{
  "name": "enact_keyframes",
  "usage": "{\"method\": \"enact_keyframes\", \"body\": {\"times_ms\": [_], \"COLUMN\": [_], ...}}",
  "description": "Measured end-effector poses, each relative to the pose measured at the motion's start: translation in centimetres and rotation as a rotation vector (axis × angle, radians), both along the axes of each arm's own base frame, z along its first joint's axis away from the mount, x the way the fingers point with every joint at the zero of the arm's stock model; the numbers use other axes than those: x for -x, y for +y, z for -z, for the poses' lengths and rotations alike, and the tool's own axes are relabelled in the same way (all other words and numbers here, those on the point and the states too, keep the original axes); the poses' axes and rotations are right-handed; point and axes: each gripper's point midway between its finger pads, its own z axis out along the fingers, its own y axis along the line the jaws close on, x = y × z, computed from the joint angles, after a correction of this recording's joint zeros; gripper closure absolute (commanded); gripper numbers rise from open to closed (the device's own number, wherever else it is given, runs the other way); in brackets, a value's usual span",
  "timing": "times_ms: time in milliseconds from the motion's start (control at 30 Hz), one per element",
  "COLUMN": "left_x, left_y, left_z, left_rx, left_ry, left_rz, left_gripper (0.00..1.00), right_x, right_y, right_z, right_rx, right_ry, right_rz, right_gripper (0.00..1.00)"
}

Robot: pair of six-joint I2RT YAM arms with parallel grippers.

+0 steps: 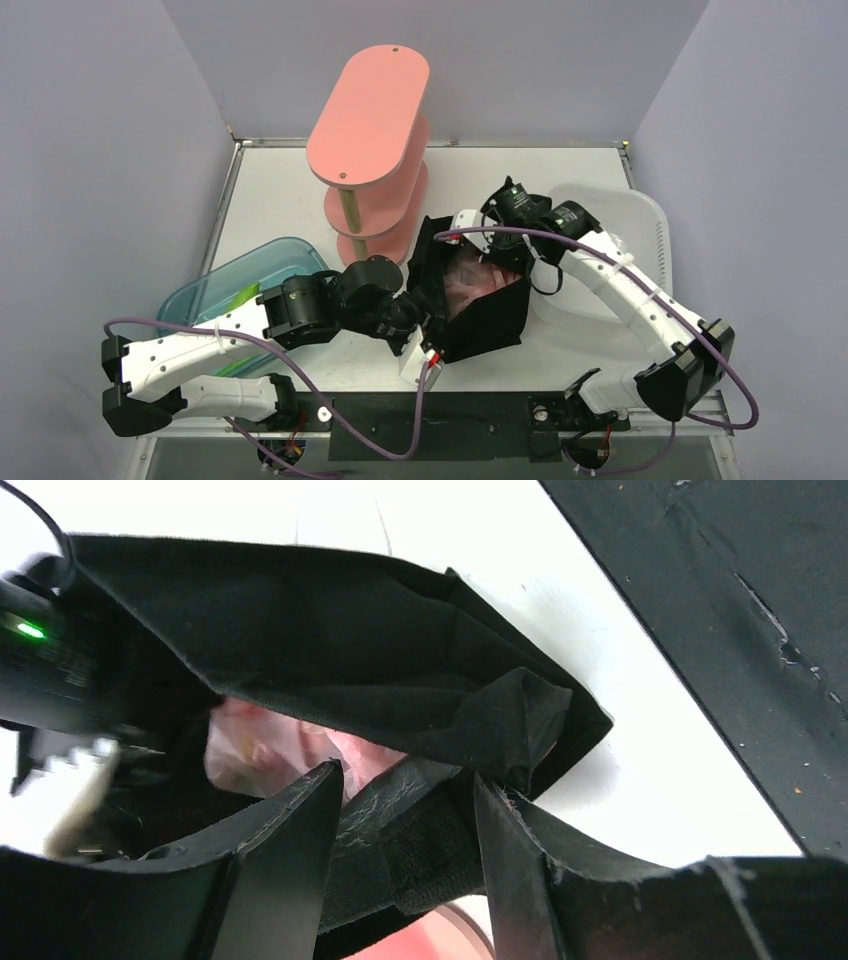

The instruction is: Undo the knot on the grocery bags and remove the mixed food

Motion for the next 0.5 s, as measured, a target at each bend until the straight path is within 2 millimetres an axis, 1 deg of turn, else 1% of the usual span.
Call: {"method": "enact_keyframes", "body": {"times_ms": [133, 300, 400, 500], "left_x": [-0.6, -1.8, -2.7, -3.4], "left_y": [0.6, 1.1, 1.2, 1.3], "left_z": [-0.1, -0.9, -1.2, -1.4], "left_rx": [0.018, 0.067, 0.088, 0.103], "left_ry": [0.038, 0.087, 0.11, 0.134], "left_rz": [-0.062, -0.151, -0.197, -0.238], "left_gripper": [0.48, 0.48, 0.47, 0.46], "right_x": [0.2, 0.6, -0.1, -0.7], "right_y": [1.9, 2.9, 3.0, 3.2], "right_z": [-4.3, -10.2, -12.6, -14.1], "right_rx": [-0.188, -0.383, -0.462, -0.518], "right_ry": [-0.067, -0.179, -0.224, -0.248], "right_rz": [0.01, 0.032, 0.068, 0.105], "right_gripper": [1.0, 1.0, 1.0, 1.0]}}
